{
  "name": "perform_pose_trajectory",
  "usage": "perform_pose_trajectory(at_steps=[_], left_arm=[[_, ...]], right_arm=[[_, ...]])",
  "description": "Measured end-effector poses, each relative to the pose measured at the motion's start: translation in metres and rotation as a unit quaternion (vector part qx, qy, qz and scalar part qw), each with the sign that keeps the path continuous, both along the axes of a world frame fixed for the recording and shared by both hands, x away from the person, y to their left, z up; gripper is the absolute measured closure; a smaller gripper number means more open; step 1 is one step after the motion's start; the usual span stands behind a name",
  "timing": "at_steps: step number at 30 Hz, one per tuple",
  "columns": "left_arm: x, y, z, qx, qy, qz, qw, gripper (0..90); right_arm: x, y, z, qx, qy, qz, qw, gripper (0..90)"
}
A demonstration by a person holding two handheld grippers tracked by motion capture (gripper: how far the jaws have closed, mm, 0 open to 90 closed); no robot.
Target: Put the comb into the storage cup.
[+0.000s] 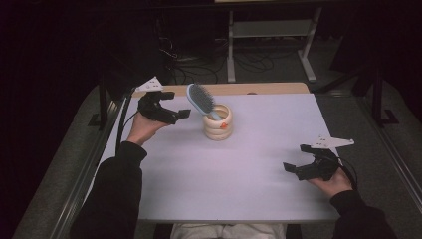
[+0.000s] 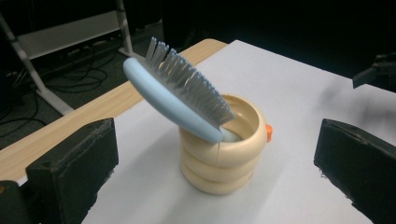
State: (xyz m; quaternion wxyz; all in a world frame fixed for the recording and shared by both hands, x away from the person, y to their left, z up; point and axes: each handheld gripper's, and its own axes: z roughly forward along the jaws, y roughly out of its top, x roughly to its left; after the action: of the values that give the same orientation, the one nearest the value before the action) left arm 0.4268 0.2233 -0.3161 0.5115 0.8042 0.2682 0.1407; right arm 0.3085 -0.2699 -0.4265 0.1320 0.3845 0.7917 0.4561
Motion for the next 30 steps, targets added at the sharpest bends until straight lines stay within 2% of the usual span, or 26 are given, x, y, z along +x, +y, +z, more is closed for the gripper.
perform_pose_trajectory(at_steps=[4, 15, 21, 30], left_arm=[[-0.006, 0.007, -0.003, 0.002, -0.001, 0.001, 1.0000, 0.0], [-0.021, 0.031, -0.008, -0.015, -0.001, 0.012, 0.9998, 0.0], [-0.027, 0.043, -0.016, -0.022, 0.006, 0.015, 0.9996, 0.0], [-0.036, 0.058, -0.026, -0.035, 0.004, 0.025, 0.9991, 0.0]], right_arm=[[0.001, 0.000, -0.001, -0.001, 0.001, -0.001, 1.0000, 0.0], [0.003, 0.004, -0.003, -0.010, 0.007, 0.002, 0.9999, 0.0], [0.003, 0.004, -0.003, -0.009, 0.005, 0.000, 0.9999, 0.0], [0.004, 0.005, -0.004, -0.013, 0.008, 0.001, 0.9999, 0.0]])
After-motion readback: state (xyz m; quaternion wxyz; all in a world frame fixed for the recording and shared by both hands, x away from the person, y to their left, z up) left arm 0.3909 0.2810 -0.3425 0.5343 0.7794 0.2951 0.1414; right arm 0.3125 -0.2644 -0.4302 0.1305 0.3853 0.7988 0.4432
